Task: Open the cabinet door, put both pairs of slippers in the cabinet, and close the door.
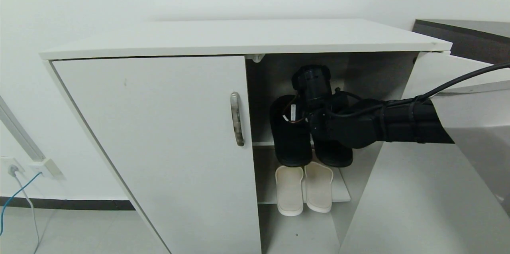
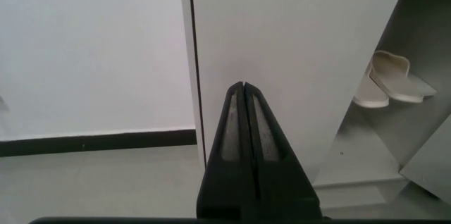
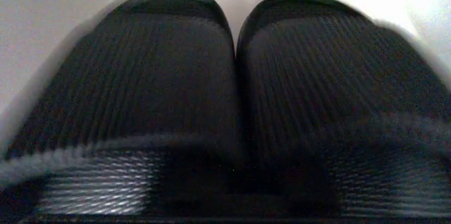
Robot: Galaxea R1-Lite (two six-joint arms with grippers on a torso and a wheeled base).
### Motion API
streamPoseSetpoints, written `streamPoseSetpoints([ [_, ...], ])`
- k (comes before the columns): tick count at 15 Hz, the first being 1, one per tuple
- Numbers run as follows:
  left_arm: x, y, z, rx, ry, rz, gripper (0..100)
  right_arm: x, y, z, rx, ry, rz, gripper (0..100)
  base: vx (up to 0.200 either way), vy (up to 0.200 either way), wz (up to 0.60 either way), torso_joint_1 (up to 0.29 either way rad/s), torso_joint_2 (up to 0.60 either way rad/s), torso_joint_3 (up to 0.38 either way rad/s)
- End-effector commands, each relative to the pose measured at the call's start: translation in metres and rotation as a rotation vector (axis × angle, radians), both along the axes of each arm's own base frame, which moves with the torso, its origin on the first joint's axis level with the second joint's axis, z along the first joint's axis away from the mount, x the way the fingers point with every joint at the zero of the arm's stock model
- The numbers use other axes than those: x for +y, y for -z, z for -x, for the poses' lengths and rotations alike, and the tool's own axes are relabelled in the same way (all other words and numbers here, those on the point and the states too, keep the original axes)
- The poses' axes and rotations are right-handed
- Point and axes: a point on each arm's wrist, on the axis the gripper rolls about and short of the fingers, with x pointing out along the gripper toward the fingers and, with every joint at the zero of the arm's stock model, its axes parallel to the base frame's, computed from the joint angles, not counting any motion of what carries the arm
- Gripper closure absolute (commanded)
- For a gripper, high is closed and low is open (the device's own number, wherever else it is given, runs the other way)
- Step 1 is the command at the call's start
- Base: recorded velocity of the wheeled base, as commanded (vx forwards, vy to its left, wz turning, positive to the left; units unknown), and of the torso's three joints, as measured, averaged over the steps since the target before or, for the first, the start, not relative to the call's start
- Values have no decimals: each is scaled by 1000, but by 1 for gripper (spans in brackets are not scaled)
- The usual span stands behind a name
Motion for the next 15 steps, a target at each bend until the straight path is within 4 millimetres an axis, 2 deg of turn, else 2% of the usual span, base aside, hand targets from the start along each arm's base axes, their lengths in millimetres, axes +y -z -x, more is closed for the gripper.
streamPoseSetpoints([
  [1, 0, 0, 0, -1, 0, 2, 100, 0, 2, -2, 1, 3, 1, 0, 0, 0, 0, 0, 0, 0],
  [8, 0, 0, 0, 1, 0, 2, 100, -5, -3, 12, 22, 0, -3, 0, 0, 0, 0, 0, 0, 0],
  [12, 0, 0, 0, 1, 0, 0, 100, -7, -8, 41, 39, -25, -7, 0, 0, 0, 0, 0, 0, 0],
  [15, 0, 0, 0, -1, 1, 0, 100, -17, -19, 76, 42, -51, -17, 0, 0, 0, 0, 0, 0, 0],
])
